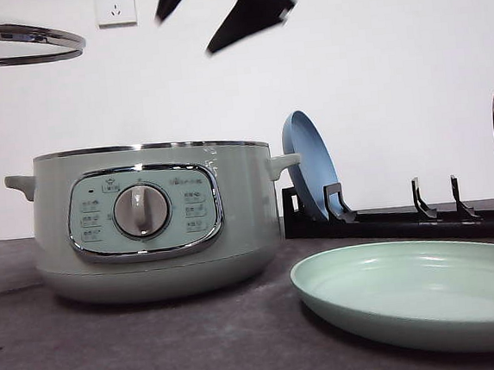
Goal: Transfer potato from steamer to green plate
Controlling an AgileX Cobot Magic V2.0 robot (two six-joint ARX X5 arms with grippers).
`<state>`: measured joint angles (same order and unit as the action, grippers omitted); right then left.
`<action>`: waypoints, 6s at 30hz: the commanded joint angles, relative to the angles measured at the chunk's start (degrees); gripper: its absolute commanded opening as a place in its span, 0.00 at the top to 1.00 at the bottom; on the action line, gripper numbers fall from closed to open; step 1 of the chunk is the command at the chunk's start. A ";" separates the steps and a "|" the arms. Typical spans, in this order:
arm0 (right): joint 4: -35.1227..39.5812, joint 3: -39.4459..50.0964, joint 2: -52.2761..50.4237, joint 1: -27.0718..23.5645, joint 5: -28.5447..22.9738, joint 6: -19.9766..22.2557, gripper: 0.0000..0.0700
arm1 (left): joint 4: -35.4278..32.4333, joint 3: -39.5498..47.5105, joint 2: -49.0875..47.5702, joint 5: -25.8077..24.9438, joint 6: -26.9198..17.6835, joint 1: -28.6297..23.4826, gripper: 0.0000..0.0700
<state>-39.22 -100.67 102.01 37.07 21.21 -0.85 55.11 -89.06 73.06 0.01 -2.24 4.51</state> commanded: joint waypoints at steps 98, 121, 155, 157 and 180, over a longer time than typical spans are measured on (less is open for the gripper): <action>-12.41 14.79 -24.70 -6.74 -9.68 0.81 0.84 | -1.06 -1.44 -0.61 -0.17 -0.55 -0.04 1.00; 18.18 63.66 -37.78 -6.06 -15.60 -23.10 0.84 | -1.09 -1.44 -0.61 -1.55 -0.52 0.00 1.00; 24.55 66.79 -31.30 -4.22 -20.38 -24.14 0.21 | -1.05 -1.44 -0.59 -3.27 -0.33 2.99 1.00; 24.40 66.59 -32.92 -4.27 -21.28 -23.92 0.21 | -1.05 -1.44 -0.55 -3.30 -0.26 4.33 1.00; 11.91 52.44 -51.05 -5.61 -22.81 -16.02 0.21 | -7.96 -1.42 11.69 -3.58 0.13 18.59 1.00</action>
<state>-27.28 -47.52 50.77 31.11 -1.37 -17.79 49.67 -89.06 84.42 -3.35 -2.22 22.82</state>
